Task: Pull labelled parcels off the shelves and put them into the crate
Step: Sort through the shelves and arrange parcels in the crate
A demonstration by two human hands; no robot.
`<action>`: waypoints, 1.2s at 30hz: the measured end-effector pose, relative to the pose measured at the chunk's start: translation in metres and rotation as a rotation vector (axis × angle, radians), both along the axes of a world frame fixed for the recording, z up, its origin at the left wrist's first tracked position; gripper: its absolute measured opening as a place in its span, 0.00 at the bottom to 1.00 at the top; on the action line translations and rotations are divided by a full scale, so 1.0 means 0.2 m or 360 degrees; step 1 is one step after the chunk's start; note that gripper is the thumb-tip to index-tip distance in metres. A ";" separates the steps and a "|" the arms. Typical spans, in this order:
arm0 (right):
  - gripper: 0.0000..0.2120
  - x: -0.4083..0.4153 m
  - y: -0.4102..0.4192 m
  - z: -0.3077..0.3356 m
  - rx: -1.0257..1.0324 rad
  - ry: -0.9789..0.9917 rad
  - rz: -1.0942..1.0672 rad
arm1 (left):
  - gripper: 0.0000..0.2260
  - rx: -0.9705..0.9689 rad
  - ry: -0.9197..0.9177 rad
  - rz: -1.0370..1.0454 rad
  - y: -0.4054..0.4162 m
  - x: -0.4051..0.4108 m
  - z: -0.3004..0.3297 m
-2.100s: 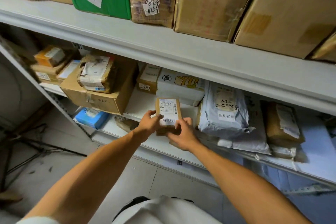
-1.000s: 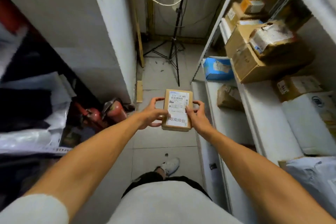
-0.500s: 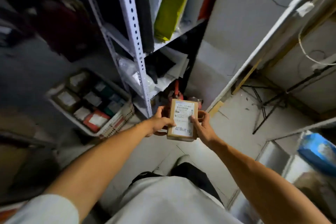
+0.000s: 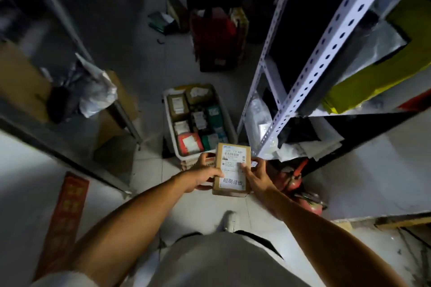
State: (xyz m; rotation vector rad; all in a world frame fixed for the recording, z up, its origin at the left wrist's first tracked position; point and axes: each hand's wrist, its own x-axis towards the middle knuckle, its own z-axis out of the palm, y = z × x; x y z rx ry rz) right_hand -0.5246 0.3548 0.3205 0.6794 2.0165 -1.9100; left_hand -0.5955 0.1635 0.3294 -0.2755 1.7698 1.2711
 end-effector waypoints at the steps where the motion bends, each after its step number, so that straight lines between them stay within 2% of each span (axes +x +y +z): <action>1: 0.19 -0.05 0.01 -0.01 -0.0011 0.0011 0.0046 | 0.20 0.0017 -0.0009 0.0025 -0.01 -0.03 0.00; 7: 0.17 -0.35 0.08 -0.06 -0.0048 -0.0019 0.0221 | 0.32 0.0074 -0.0060 0.0247 0.01 -0.21 -0.03; 11: 0.25 -0.52 0.13 -0.12 0.0053 -0.0137 0.0362 | 0.33 0.0165 -0.0114 0.0401 0.05 -0.32 -0.08; 18: 0.32 -0.78 0.09 -0.25 0.0316 -0.0194 0.0585 | 0.33 0.0167 -0.0131 0.0580 0.01 -0.50 -0.17; 21: 0.32 -0.90 0.03 -0.34 0.0151 -0.0259 0.0520 | 0.32 0.0144 -0.0151 0.0564 -0.04 -0.66 -0.24; 25: 0.32 -1.12 -0.07 -0.43 0.0181 -0.0327 0.0383 | 0.27 0.0134 -0.0191 0.0482 -0.13 -0.94 -0.35; 28: 0.34 -1.28 -0.13 -0.50 0.0137 -0.0443 0.0203 | 0.28 0.0132 -0.0244 0.0313 -0.17 -1.20 -0.47; 31: 0.41 -1.42 -0.14 -0.66 0.0121 -0.0501 0.0116 | 0.28 0.0128 -0.0282 0.0283 -0.20 -1.44 -0.60; 33: 0.40 -1.48 -0.14 -0.81 0.0137 -0.0510 0.0142 | 0.27 0.0150 -0.0339 0.0287 -0.20 -1.56 -0.69; 36: 0.46 -1.62 -0.16 -0.92 0.0171 -0.0555 0.0059 | 0.25 0.0181 -0.0395 0.0332 -0.17 -1.71 -0.87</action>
